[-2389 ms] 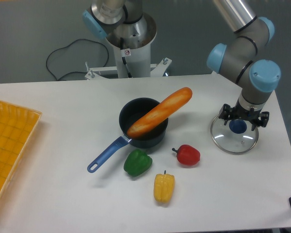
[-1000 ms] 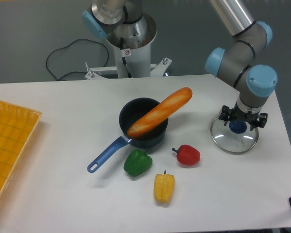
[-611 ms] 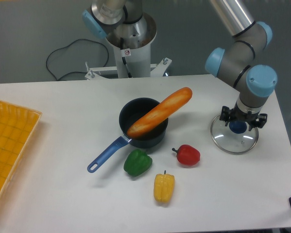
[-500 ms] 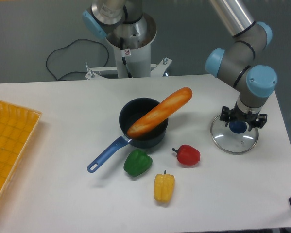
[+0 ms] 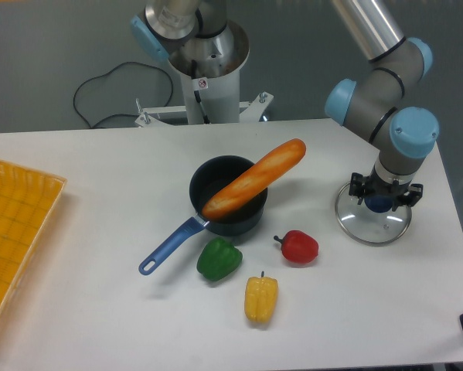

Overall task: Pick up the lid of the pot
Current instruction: 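Close the gripper on the blue knob of the glass lid, then lift the glass lid by its knob off the table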

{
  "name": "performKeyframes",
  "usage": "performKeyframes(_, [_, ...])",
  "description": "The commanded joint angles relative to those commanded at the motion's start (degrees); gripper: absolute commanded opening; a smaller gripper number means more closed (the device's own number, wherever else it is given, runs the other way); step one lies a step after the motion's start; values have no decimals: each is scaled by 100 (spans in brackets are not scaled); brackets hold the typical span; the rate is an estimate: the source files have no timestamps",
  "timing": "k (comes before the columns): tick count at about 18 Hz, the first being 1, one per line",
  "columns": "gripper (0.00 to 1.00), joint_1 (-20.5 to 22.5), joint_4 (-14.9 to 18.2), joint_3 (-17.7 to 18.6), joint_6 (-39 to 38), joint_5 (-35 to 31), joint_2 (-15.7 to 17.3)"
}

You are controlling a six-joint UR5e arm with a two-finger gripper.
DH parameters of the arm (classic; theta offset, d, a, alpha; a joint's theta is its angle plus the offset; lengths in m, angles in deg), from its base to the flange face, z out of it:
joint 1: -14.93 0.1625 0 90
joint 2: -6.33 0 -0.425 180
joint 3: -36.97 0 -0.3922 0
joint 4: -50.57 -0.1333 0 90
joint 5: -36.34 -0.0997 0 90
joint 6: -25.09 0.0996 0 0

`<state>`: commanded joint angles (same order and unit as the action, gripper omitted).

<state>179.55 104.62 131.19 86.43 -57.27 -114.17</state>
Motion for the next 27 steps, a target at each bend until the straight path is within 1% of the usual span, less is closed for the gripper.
performKeyframes(2, [67,0,0,0,0,0,9])
performKeyframes(5, [66,9,0,0,9,0,9])
performKeyframes(10, [60,0,9,0,9,0,17])
performKeyframes(14, [60,0,18,0,9,-9,44])
performKeyframes(20, [60,-9,114,-26,9,-18,237])
performKeyframes(25, [60,-17,684,-88,18,-18,421])
performKeyframes(27, [60,-87,913,-97,18,-18,527])
